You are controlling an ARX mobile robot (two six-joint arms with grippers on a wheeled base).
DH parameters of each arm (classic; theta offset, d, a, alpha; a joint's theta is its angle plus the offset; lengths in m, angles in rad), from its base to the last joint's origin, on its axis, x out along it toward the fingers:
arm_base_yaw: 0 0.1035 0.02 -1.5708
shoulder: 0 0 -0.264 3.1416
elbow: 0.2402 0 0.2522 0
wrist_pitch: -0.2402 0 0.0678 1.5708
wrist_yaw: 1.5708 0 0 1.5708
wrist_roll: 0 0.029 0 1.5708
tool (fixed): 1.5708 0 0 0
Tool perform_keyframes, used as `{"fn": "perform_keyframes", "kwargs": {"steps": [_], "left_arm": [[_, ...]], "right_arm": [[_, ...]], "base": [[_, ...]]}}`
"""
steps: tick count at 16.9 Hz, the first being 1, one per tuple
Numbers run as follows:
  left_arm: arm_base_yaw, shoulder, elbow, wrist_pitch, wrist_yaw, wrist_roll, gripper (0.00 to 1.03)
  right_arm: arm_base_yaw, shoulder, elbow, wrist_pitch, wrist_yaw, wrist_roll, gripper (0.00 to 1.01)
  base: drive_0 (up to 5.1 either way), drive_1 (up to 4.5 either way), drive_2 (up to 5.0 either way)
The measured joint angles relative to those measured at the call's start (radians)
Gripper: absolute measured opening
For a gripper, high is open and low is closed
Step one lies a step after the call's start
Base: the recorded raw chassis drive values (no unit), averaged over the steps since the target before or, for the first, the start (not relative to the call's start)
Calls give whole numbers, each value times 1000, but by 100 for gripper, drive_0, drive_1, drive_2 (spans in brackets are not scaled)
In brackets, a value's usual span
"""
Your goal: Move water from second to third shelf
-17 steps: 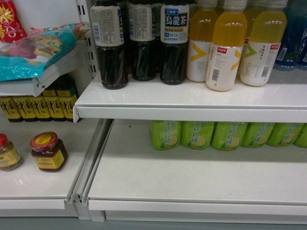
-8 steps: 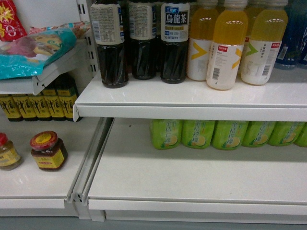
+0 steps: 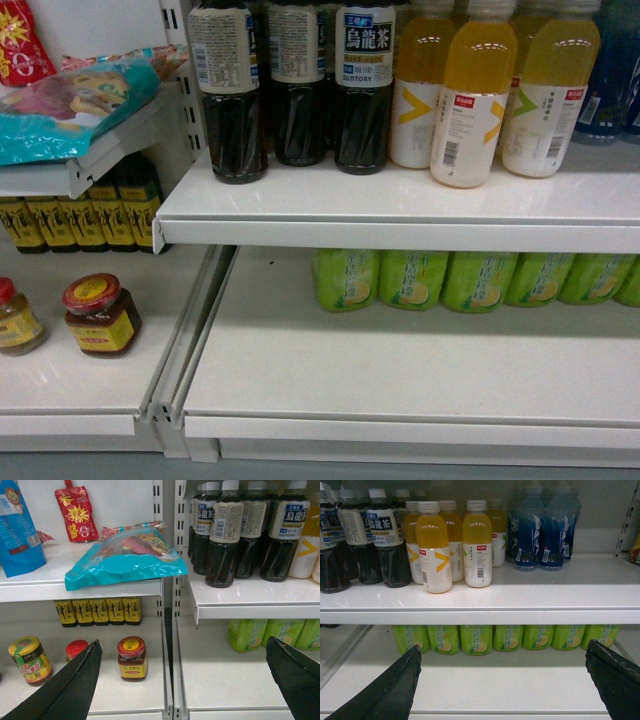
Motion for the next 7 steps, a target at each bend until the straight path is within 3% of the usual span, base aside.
{"fn": "perform_keyframes", "kwargs": {"steps": [7], "left_arm": [[0, 0, 0, 0, 0, 0, 98]], "right_arm": [[0, 0, 0, 0, 0, 0, 98]], "base": [[0, 0, 0]]}}
